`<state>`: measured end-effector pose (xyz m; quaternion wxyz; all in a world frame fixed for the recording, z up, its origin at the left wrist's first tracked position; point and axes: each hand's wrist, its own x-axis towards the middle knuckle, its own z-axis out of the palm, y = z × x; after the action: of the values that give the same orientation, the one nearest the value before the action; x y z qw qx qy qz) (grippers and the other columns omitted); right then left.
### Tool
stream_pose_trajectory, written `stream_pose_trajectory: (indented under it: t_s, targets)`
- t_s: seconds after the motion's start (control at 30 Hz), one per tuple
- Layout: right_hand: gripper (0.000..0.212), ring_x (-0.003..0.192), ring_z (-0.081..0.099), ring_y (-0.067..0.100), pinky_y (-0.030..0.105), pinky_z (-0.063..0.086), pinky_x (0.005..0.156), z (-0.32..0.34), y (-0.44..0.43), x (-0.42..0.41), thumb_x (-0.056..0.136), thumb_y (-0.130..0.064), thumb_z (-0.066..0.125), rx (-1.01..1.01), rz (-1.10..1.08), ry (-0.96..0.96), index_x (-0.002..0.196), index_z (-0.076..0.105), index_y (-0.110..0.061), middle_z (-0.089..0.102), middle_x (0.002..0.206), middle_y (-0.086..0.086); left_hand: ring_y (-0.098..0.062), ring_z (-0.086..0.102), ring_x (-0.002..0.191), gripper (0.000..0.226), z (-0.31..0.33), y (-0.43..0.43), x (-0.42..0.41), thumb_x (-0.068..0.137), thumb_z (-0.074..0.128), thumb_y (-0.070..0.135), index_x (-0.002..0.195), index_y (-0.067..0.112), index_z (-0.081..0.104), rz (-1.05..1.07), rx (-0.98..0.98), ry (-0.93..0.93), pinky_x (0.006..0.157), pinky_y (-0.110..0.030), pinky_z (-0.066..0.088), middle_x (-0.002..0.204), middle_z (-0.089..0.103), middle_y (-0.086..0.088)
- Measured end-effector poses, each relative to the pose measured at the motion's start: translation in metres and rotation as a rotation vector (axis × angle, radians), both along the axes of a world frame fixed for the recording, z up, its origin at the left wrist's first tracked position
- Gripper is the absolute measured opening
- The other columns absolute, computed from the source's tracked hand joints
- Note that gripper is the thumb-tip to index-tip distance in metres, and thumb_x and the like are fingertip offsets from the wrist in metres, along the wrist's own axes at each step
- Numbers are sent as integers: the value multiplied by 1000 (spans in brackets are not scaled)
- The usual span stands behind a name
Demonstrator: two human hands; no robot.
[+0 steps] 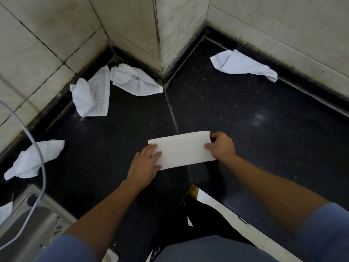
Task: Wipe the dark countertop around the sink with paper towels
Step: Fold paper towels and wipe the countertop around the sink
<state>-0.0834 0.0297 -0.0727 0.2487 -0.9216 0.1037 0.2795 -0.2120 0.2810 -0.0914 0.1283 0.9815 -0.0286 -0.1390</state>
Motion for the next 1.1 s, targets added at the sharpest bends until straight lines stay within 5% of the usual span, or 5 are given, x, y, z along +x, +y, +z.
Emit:
stream_pose_trajectory:
  t_s: [0.17,0.63,0.8,0.93,1.1]
  targets:
    - [7,80,61,23,33,51,65,21,3,10,82,-10,70,407,-337,139,82,64,-7,68,94,13,-30,38,133,50,5,-3,0,83,69,28,129,13,57,55,-49,-3,103,-43,37,145,41,-11]
    - [22,99,61,24,30,46,80,0,151,-43,83,-23,68,209,423,72,100,59,-13,66,102,6,-22,48,118,37,22,38,-58,83,70,22,118,12,62,596,-150,-49,91,-36,49,131,48,-6]
    - [38,96,60,19,28,45,77,-4,140,-46,86,-39,66,173,559,-14,116,58,-16,65,103,2,-24,51,113,33,20,33,-50,84,69,20,114,9,63,541,-178,-105,87,-38,51,126,52,-9]
    - [31,102,60,26,38,54,73,-6,94,-43,84,-26,67,61,950,-507,113,64,-15,62,111,5,-33,55,113,39,17,15,-23,76,76,16,112,7,64,298,-151,-152,82,-45,54,127,55,-16]
    - [61,140,36,24,45,45,96,-22,55,-34,92,-48,40,-216,1188,-442,139,48,-10,37,152,10,-25,12,146,66,5,4,2,91,58,34,147,16,30,29,-13,59,112,-42,30,160,10,-7]
